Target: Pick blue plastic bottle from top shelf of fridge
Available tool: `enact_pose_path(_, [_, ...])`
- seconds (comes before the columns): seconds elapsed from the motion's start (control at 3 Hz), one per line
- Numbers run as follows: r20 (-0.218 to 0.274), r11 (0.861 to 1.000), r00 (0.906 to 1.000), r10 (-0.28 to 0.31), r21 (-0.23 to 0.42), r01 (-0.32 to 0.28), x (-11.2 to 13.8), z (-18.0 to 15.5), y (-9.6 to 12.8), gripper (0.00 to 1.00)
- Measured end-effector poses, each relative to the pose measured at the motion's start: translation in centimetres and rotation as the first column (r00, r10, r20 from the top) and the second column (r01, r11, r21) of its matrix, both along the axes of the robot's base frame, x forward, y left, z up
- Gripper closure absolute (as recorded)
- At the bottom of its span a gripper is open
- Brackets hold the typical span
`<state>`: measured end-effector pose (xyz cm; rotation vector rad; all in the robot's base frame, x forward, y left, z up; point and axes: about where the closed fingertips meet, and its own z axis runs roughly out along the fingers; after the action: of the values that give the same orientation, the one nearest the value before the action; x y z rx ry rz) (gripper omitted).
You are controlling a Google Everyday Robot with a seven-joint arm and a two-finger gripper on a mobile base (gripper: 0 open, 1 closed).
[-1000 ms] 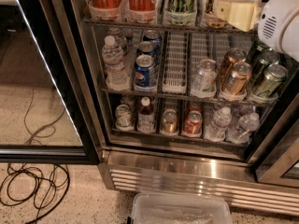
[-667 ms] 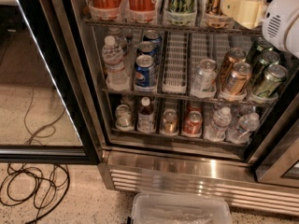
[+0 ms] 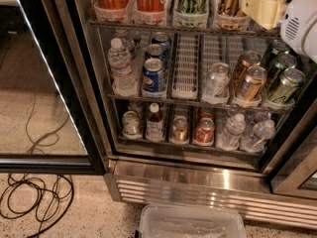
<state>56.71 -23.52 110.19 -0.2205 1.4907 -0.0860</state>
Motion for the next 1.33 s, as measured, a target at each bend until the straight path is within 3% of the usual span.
enact_pose_path(0.67, [0.033,0.998,0.9976,-0.061,-0.032,0.062,-0.56,-0.26,-1.35,0.26])
enact_pose_path(1.33, [0.038,0.996,0.9957,-0.084,-0.035,0.086,0.28,-0.65,-0.92,0.28])
